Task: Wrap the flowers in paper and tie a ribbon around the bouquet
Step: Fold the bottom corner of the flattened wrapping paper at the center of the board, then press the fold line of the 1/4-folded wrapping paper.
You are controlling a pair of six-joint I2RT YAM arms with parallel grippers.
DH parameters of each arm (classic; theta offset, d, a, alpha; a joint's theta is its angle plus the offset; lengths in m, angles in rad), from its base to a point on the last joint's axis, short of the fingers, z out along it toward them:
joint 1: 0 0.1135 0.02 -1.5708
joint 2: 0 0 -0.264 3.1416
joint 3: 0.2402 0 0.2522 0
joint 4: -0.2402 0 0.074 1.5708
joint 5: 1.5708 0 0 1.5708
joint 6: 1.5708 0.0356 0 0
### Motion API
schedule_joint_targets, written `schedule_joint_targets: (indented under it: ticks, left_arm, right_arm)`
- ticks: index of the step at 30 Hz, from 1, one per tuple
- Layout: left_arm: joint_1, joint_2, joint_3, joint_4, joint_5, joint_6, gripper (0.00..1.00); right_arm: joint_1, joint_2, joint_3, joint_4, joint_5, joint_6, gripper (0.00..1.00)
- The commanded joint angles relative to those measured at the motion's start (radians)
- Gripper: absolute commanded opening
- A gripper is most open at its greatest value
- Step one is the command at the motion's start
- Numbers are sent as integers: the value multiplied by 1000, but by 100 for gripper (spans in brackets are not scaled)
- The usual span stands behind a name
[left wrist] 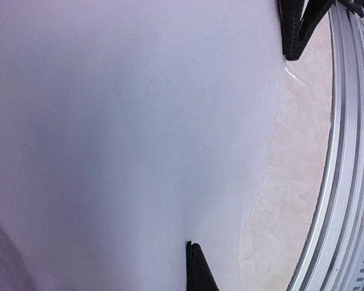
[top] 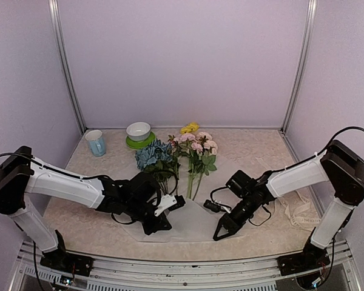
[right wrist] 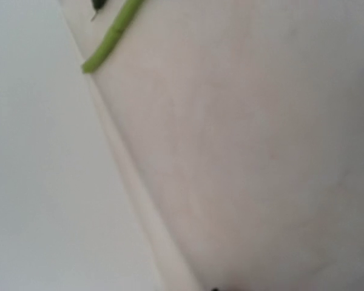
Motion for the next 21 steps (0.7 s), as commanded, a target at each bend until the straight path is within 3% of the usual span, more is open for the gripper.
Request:
schedule_joint_targets:
  ticks: [1,5,11,14,16,17,21]
  left_arm:
    - [-12,25,25,-55,-13,-20,0]
    - [-12,45,43,-83,-14,-27,0]
    - [-11,39,39,-68,-37,-23,0]
    - [-11,36,39,-61,-32,-18,0]
    - [-12,31,40,-64,-40,-17,9]
    - [-12,24,42,-65,-49,-19,20]
    - [-36,-67,51,-44,-188,-13,51]
  right_arm:
    - [-9,-27,30,-17,5,-6,19]
    - [-8,-16,41,2,4,5,18]
    - [-14,-6,56,0,35,-3,28]
    - [-19,4,48,10,30,6,17]
    - [-21,12,47,14,27,8,5]
    - [-21,20,47,12,26,8,2]
    - [-23,40,50,22,10,22,0]
